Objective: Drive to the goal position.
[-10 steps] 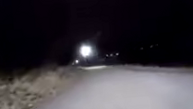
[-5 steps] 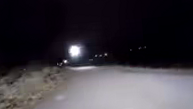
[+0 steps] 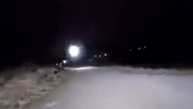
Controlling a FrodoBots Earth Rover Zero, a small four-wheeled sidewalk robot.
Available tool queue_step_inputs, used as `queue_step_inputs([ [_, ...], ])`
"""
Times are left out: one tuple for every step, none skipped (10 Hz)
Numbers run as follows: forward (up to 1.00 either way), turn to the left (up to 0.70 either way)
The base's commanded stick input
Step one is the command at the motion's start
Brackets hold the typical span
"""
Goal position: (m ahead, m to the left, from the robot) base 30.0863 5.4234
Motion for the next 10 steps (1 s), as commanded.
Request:
queue_step_inputs([
  [0.7,0.0],
  [0.7,0.0],
  [0.7,0.0],
  [0.7,0.0],
  [0.7,0.0],
  [0.7,0.0],
  [0.7,0.0],
  [0.7,0.0],
  [0.7,0.0],
  [0.7,0.0],
])
